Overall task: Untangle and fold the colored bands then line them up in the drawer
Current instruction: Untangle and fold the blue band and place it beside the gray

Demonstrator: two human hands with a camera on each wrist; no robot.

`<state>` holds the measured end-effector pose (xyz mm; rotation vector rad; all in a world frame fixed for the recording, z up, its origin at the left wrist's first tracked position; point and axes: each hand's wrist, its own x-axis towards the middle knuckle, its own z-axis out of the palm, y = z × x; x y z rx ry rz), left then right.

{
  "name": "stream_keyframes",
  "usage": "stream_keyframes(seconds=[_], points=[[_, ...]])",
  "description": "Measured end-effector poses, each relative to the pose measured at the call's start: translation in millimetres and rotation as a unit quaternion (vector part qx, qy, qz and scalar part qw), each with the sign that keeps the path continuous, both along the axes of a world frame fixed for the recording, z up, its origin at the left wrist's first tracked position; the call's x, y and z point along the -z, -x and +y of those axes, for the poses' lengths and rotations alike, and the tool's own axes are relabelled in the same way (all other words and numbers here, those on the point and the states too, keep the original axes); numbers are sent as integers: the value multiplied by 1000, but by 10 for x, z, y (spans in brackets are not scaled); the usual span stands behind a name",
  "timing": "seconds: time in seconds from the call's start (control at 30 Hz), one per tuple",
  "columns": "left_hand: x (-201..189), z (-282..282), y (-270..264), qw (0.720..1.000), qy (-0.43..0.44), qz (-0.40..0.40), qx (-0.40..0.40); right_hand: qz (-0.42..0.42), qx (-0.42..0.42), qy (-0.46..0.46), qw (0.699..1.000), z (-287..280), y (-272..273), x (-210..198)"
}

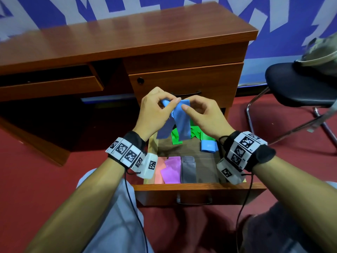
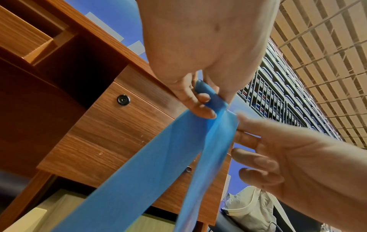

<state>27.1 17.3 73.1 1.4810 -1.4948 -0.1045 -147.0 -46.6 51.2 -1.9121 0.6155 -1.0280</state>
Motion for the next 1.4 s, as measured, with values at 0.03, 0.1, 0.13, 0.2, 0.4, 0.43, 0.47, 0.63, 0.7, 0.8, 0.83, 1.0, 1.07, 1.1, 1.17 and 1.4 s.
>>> stream_keyframes(seconds=[0.03, 0.1, 0.13, 0.2, 0.4, 0.43, 0.47, 0.63, 0.7, 0.8, 0.83, 1.0, 1.07, 1.1, 1.17, 1.4], points=[[6, -5, 8, 1000, 1, 3, 2, -8, 22, 9, 1000, -26, -15, 33], [16, -36, -9, 999, -6, 35, 8, -31, 48, -6, 998, -98, -31, 71], [19, -55, -29, 997, -21, 67, 11, -46, 53, -22, 997, -121, -30, 70], [20, -94, -80, 989, -56, 134, 24, -74, 60, -43, 994, -163, -18, 55], [70, -92, -181, 993, -78, 91, -1, -89, 41, -65, 993, -156, 31, -26], [77, -87, -183, 994, -76, 84, -7, -87, 26, -76, 993, -150, 38, -32], [78, -83, -185, 994, -71, 83, -11, -84, 8, -88, 993, -138, 44, -36], [41, -47, -171, 992, -51, 115, -24, -48, -47, -107, 992, -69, -3, 14], [19, -14, -128, 986, -63, 153, -6, -39, -45, -107, 992, -59, -30, 63], [-4, 25, -64, 972, -92, 216, 6, -26, -32, -103, 994, -60, -53, 109], [-15, 33, -55, 966, -108, 234, 8, -22, -28, -104, 994, -60, -60, 114], [-24, 33, -78, 925, -234, 297, 30, -6, -24, -95, 995, -69, -78, 134], [-19, 27, -86, 909, -257, 326, 28, -2, -21, -98, 995, -66, -85, 131], [-21, 26, -85, 904, -261, 338, 23, 1, -19, -101, 995, -67, -82, 129], [-32, 27, -87, 898, -259, 357, 9, 12, -14, -104, 994, -73, -76, 129], [-68, 60, -50, 890, -277, 361, 17, 24, -10, -105, 994, -81, -82, 148]])
